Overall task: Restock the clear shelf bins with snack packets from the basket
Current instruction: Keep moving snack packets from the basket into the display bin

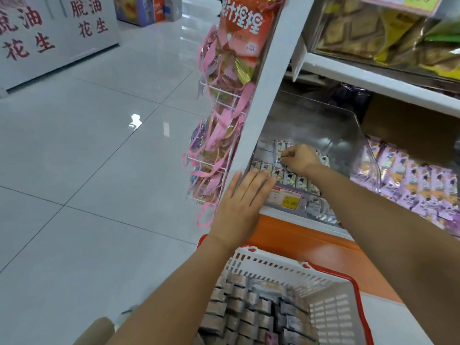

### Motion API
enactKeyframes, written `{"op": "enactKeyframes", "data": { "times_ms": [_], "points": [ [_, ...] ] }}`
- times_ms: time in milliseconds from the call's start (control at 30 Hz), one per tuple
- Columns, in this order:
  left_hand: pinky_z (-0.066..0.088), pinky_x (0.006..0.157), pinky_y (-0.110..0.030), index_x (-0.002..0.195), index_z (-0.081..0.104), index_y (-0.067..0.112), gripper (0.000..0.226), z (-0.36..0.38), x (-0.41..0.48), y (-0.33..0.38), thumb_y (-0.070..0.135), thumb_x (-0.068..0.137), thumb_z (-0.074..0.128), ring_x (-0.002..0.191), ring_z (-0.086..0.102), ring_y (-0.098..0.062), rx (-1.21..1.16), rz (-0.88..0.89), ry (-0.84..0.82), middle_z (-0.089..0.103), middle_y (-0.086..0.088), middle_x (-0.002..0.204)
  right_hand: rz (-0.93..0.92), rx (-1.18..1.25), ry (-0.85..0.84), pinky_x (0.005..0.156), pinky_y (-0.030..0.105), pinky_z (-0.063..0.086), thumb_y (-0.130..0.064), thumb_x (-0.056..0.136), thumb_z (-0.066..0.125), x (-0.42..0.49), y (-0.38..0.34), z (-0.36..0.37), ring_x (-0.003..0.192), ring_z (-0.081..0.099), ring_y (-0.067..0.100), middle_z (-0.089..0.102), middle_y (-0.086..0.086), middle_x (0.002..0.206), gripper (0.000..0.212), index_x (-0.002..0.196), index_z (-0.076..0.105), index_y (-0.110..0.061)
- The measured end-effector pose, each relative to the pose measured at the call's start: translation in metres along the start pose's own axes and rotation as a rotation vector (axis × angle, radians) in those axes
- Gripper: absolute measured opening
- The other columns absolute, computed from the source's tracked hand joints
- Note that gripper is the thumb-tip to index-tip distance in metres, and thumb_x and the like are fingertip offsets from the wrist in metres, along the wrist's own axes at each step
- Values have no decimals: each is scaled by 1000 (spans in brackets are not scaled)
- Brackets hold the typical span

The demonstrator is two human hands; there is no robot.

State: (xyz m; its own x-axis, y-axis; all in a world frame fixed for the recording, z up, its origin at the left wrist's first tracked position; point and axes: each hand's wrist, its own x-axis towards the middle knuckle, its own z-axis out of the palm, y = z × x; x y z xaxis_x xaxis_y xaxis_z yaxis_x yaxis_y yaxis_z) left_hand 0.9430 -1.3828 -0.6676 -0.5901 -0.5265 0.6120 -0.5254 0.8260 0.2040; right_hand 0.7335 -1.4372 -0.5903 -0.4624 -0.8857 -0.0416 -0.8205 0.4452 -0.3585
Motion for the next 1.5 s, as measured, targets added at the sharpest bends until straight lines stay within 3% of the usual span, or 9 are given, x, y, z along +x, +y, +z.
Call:
{"op": "enactKeyframes", "data": {
  "times_ms": [233,367,533,667,733,833,1100,1333,1500],
  "points": [
    [14,120,-48,150,32,12,90,-19,0,10,-1,69,67,146,23,-26,71,-48,-136,38,-10,153,-101,149,110,92,35,52,-8,93,55,-43,2,-18,97,65,21,71,8,112,25,112,71,-11],
    [13,121,-52,154,27,12,88,-32,0,17,4,75,64,150,15,-26,109,-100,-236,26,-8,160,-180,325,218,82,30,55,-6,93,53,-87,-4,-33,85,64,17,71,5,103,26,109,72,-12],
    [-7,122,-45,157,2,15,84,-51,1,35,17,90,52,151,-11,-23,132,-131,-341,-5,-5,164,-311,440,286,70,26,51,-7,94,55,-153,5,-38,77,61,15,69,3,89,21,104,71,-15],
    [8,123,-45,153,28,13,82,-57,-15,49,17,80,65,149,17,-29,174,46,-389,23,-11,160,-304,442,279,62,18,46,-11,93,57,-188,34,-14,69,58,2,68,-3,82,15,97,71,-15],
    [24,118,-47,139,50,14,70,-48,-28,53,21,73,71,137,39,-32,170,113,-452,47,-12,145,-253,433,240,60,15,43,-10,92,58,-203,51,4,64,56,-2,64,-9,77,15,95,71,-16],
    [22,117,-48,133,57,18,51,-33,-43,59,26,83,64,135,41,-33,148,85,-560,50,-11,142,-148,352,134,62,25,49,-13,92,58,-222,79,36,62,58,5,66,-7,76,14,96,70,-20],
    [-3,122,-42,157,7,21,71,15,-68,60,33,99,46,151,-2,-26,166,-65,-908,-2,-6,165,68,89,-193,82,27,51,-23,95,55,-253,156,117,88,61,13,66,-1,106,20,112,65,-20],
    [-4,123,-44,156,-6,21,76,49,-90,48,42,101,42,151,-4,-27,188,-121,-973,-5,-6,165,116,3,-376,100,25,39,-21,93,56,-255,194,174,123,52,17,51,-2,142,30,122,61,-16],
    [-4,123,-43,156,-6,26,79,62,-99,42,30,99,48,151,-3,-26,160,-144,-898,-2,-4,165,123,-106,-458,105,31,41,-19,88,62,-249,205,202,126,48,22,52,3,139,31,119,64,-17]
  ]
}}
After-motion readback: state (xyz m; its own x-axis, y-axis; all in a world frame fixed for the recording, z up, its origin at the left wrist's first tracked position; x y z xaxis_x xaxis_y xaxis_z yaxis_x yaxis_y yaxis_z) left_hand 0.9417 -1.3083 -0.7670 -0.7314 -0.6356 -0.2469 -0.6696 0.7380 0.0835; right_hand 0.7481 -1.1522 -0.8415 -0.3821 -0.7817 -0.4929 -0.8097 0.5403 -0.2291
